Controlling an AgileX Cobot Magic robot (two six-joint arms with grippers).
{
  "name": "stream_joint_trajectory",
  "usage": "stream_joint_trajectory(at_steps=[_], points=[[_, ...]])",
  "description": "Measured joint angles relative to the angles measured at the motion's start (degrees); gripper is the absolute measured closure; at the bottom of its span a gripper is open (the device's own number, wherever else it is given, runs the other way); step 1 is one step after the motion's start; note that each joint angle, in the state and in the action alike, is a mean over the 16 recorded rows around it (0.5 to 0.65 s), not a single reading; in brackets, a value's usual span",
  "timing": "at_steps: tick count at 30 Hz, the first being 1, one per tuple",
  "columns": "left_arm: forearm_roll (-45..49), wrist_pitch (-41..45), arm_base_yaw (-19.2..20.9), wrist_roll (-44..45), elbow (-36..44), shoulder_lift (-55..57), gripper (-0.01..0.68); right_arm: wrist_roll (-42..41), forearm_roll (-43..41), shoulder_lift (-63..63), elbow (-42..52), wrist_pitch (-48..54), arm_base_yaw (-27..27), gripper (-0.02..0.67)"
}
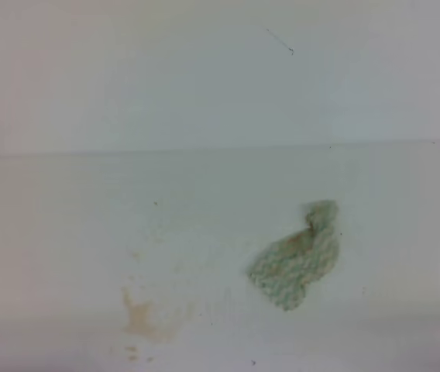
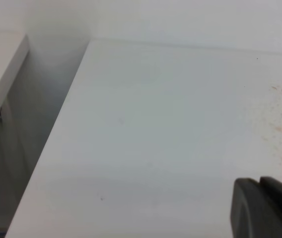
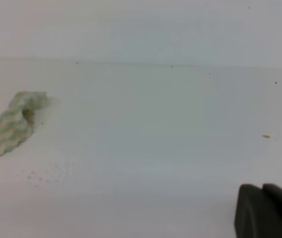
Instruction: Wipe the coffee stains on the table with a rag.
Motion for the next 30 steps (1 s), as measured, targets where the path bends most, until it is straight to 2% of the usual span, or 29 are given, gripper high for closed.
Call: stream_joint_trajectory(at_steps=[30], points=[[0.00, 0.05, 0.00, 0.00, -0.13, 0.10, 0.675, 0.00, -0.01, 0.00, 0.11, 0.26, 0.00, 0.649]])
